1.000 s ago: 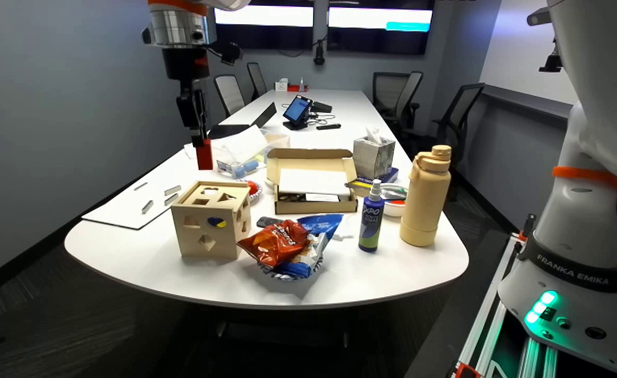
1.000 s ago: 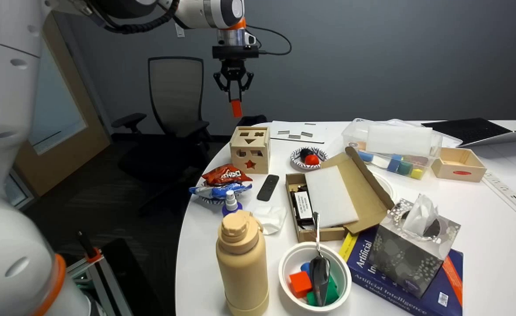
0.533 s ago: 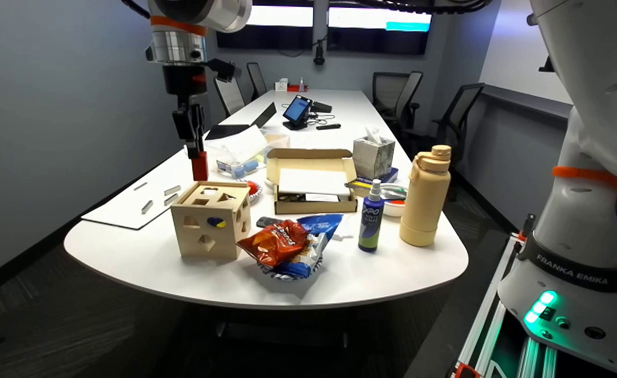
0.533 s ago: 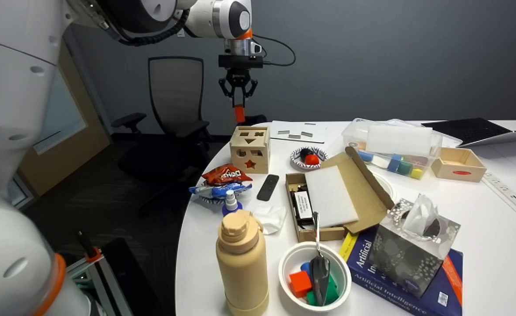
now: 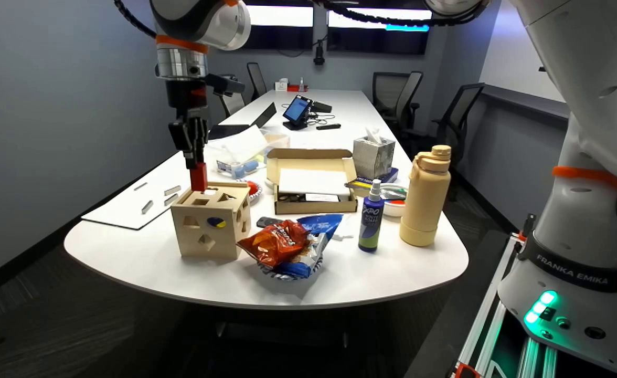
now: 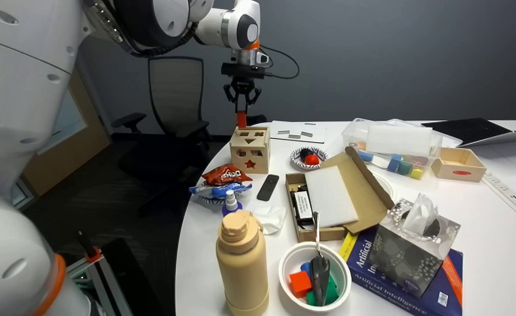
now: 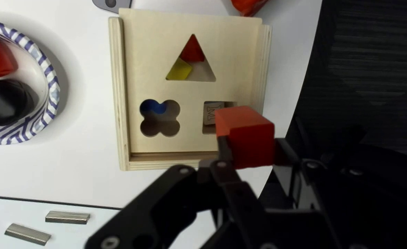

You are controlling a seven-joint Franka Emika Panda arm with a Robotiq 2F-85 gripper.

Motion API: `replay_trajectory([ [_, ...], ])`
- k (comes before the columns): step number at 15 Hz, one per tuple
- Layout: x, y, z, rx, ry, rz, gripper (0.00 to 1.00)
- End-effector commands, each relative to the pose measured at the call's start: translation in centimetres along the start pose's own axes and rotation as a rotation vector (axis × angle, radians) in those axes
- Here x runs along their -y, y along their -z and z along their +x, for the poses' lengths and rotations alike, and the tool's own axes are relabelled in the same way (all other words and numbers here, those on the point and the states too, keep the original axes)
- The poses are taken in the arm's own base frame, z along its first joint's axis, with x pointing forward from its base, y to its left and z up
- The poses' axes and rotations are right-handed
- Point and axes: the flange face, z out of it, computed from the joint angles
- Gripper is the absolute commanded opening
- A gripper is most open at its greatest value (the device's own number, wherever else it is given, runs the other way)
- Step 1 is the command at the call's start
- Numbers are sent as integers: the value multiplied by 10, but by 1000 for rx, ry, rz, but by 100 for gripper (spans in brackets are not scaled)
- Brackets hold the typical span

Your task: Put one orange block in the wooden toy box.

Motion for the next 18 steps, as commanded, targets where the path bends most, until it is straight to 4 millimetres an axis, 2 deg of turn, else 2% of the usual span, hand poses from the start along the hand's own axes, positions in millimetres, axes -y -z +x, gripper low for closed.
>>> replay_trajectory([
  [1,-9,-8,10,-20,-73,13,10],
  [7,-14,-21,11,-12,-128,27,10],
  [18,-16,-29,14,1,-152,44,10],
])
